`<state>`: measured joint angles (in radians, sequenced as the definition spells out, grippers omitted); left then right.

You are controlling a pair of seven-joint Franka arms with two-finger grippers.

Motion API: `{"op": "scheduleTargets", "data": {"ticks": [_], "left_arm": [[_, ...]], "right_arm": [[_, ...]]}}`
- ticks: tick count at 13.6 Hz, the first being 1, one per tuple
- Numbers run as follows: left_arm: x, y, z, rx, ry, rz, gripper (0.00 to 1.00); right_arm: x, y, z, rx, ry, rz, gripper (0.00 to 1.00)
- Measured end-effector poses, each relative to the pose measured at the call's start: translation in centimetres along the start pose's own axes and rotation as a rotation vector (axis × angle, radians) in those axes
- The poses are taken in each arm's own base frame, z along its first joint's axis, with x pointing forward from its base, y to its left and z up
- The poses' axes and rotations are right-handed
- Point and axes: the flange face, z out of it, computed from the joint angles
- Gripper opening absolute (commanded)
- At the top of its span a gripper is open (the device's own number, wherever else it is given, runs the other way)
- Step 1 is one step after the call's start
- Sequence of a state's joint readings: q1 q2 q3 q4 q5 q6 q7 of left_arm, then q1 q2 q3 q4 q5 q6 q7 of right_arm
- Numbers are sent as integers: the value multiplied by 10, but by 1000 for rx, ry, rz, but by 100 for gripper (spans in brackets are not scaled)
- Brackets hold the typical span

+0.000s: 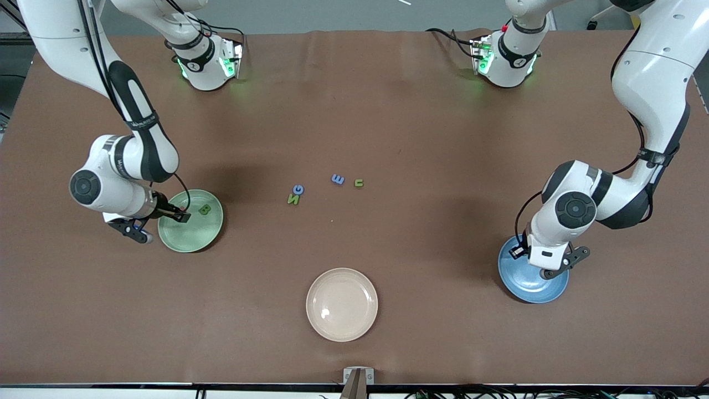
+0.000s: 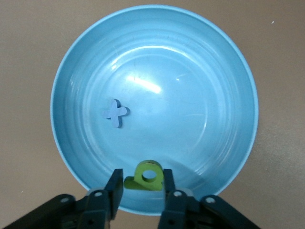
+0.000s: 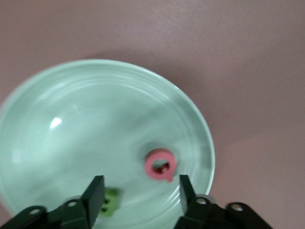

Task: Sort upper and lower case letters into plates
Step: 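Reach the right gripper to green N while the left gripper reaches green u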

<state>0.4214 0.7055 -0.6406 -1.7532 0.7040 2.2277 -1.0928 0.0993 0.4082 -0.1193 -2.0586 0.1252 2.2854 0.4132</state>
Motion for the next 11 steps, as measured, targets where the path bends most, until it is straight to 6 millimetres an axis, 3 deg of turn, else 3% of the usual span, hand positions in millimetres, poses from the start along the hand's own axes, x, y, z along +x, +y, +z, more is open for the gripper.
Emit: {"op": "scheduleTargets", "data": {"ticks": [3,6,8,11], "left_arm": [[-3,7,-5,-14,5,9,100],[-27,34,-24,-38,-6,45,100],[-58,62,-45,-48,-27,58,100],[-121,109,-73,-78,-47,37,100]], "right_arm": [[-20,-63,-34,7,14,85,100],[-76,-138,-33,-4,30,174,100],[-114,-175,-28,-10,42,176,100],[-151,-210,-23,4,61,19,100]]}}
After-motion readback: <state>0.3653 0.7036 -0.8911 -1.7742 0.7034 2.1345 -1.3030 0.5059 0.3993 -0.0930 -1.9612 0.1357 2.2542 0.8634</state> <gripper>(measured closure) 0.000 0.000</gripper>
